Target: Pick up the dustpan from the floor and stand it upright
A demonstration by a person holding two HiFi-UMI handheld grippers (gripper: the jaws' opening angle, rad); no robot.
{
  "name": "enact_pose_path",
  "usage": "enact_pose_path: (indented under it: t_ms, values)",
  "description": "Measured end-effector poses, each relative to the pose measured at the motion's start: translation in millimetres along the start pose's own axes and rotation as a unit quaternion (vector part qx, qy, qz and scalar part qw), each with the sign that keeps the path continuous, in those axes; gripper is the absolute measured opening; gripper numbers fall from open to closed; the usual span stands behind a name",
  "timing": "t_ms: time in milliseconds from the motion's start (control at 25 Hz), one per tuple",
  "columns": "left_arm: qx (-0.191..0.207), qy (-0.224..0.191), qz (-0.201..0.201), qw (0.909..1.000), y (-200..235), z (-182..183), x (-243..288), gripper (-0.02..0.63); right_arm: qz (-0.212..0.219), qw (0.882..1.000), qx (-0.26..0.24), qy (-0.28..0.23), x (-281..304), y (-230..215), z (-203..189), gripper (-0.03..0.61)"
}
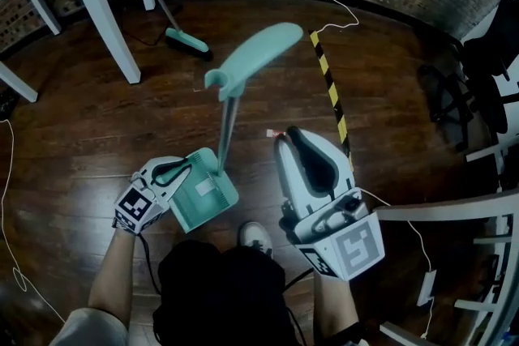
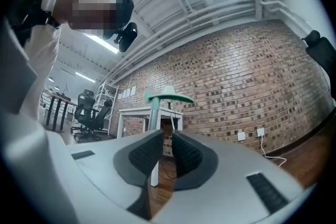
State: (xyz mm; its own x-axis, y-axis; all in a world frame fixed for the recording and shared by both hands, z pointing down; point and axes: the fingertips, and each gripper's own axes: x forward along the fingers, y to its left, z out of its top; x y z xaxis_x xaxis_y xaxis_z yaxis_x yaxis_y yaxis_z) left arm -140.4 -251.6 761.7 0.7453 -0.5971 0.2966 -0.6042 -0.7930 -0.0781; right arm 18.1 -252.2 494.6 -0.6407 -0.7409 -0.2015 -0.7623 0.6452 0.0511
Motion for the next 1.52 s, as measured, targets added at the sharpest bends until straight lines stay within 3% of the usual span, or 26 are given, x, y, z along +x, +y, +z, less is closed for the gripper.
enact_pose_path:
  t_ms: [40, 160, 280, 400, 640, 880, 1040, 1200, 1400, 1520]
  values:
    - [-0.02, -0.019, 0.017, 0.9995, 9.0, 19.1, -17.6, 0.026, -0.002, 1.0, 0.009, 0.007, -0.6, -5.1, 9.8, 0.018]
    - [-0.084, -0.041, 0.062, 0.9937, 23.4, 83.5, -80.6, 0.008, -0.004, 0.998, 0.04, 0.038, -2.8, -13.9, 47.6, -0.02]
    - [-0.1, -0.028, 0.093, 0.9902, 24.8, 159.9, -140.5, 0.006, 0.002, 0.995, 0.056, 0.078, -3.6, -16.2, 102.6, -0.018]
    - [-0.12, -0.055, 0.117, 0.9843, 25.7, 261.5, -199.7, 0.005, 0.011, 0.992, 0.077, 0.097, -2.0, -7.2, 171.2, -0.018]
    - [-0.062, -0.048, 0.153, 0.9852, 10.1, 445.5, -295.1, 0.006, -0.013, 0.99, 0.098, 0.103, -1.0, 20.1, 335.5, -0.018]
    - [-0.053, -0.087, 0.158, 0.9822, -3.3, 572.4, -364.7, 0.003, -0.01, 0.992, 0.096, 0.084, -2.7, 57.7, 469.3, -0.017]
    - [-0.002, -0.095, 0.159, 0.9827, -13.1, 627.5, -386.3, 0.003, -0.002, 0.996, 0.074, 0.053, 4.8, 69.3, 534.1, -0.017]
    - [0.01, -0.11, 0.161, 0.9808, -41.8, 659.9, -385.7, 0.005, 0.002, 0.996, 0.082, 0.034, -14.4, 76.5, 565.6, -0.015]
    - [0.037, -0.088, 0.171, 0.9807, -67.1, 665.2, -391.2, 0.005, 0.002, 0.993, 0.116, 0.034, -30.1, 88.9, 557.2, -0.017]
    - [0.036, -0.087, 0.164, 0.982, -79.4, 669.2, -385.0, 0.005, 0.004, 0.993, 0.11, 0.045, -40.7, 90.8, 552.7, -0.017]
